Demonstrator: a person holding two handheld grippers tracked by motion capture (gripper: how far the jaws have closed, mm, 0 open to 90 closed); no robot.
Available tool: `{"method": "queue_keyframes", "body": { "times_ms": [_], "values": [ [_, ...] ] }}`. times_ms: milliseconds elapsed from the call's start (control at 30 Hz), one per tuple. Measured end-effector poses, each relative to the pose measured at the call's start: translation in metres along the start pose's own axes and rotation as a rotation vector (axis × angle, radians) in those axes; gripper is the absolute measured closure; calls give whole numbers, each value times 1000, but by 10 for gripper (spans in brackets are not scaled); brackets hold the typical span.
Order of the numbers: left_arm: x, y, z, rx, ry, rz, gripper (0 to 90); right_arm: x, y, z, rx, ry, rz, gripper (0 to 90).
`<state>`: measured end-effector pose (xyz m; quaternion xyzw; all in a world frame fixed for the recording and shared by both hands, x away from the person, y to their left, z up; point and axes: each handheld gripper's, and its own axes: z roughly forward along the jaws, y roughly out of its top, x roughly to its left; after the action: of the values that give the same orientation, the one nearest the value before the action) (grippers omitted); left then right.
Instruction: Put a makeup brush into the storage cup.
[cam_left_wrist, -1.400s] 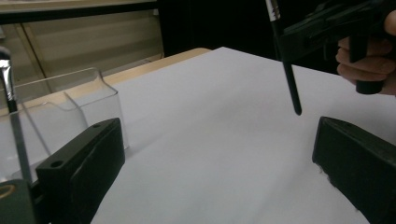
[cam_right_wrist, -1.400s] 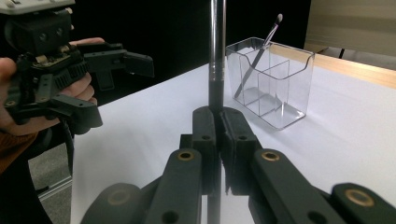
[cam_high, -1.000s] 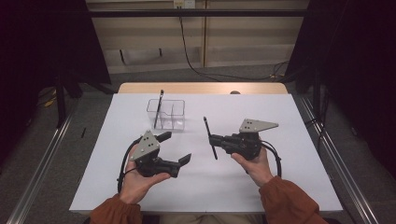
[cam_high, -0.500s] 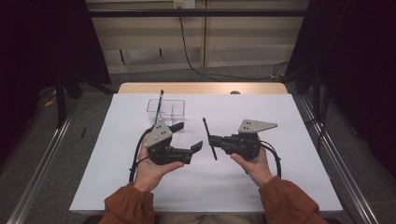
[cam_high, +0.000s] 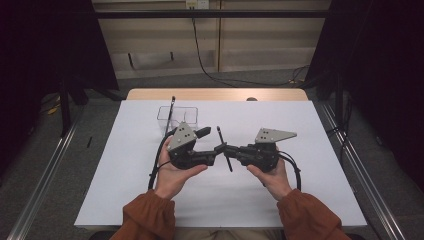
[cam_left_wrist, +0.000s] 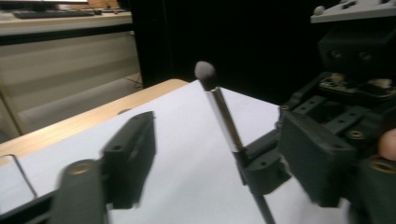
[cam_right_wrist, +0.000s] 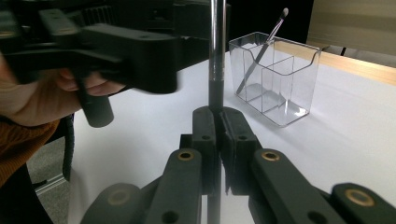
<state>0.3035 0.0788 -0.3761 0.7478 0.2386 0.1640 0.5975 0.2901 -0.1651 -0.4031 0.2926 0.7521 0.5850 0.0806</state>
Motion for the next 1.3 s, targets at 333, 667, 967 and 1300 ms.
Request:
{"method": "queue_keyframes", "body": {
  "times_ms": [333, 667, 967, 1300],
  "values": [
    [0, -3, 13, 5, -100, -76, 566, -2, -2, 1, 3, -5, 3, 847],
    [0, -3, 18, -18, -101, -120, 783, -2, -2, -1, 5, -13, 3, 847],
    [-1, -4, 18, -12, -142, -129, 829, -1, -4, 1, 11, -15, -1, 844],
    [-2, -3, 18, -13, -153, -121, 840, 1, -4, 3, 5, -8, 0, 840]
  ]
}}
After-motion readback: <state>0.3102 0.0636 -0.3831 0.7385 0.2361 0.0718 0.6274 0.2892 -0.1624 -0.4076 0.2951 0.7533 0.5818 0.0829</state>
